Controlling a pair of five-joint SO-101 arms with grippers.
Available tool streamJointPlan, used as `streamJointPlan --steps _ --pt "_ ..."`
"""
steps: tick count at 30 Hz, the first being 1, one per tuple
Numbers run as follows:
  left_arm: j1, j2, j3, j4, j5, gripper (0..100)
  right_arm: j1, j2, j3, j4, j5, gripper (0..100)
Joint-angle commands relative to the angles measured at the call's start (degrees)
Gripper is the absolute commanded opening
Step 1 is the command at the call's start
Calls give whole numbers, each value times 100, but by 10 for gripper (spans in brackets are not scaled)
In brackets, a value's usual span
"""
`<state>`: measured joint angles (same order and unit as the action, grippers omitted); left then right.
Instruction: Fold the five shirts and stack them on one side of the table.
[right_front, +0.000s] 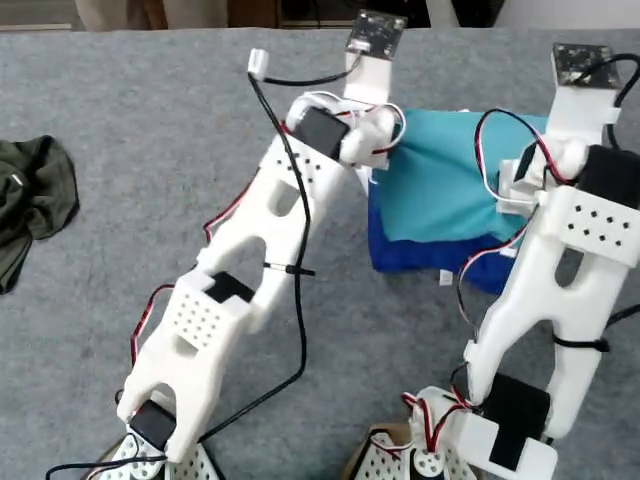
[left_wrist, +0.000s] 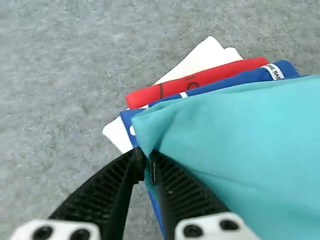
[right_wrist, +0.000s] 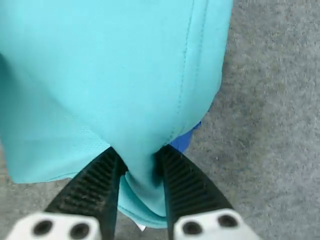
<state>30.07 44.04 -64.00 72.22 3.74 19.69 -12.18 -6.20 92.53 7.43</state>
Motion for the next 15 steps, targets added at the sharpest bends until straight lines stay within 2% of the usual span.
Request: streamJointPlan --steps 1,3,6,8,9,12,15 --pt "-18 -40 -255 -202 281 18 154 -251 145 -281 18 90" --pt "-44 -75 -220 -70 316 60 154 -259 198 -299 -123 242" --pt "-70 -84 -264 229 589 208 127 -286 180 -299 -246 493" --pt "-105 -92 -325 396 826 228 66 -295 163 -281 -70 621" --pt "-114 -92 -422 510 782 229 13 -295 145 -264 -44 652" --pt "-105 -48 -738 870 492 228 -101 -295 22 -141 -18 627" --pt "-229 -84 -1055 1073 369 196 -233 -295 -233 88 -26 517"
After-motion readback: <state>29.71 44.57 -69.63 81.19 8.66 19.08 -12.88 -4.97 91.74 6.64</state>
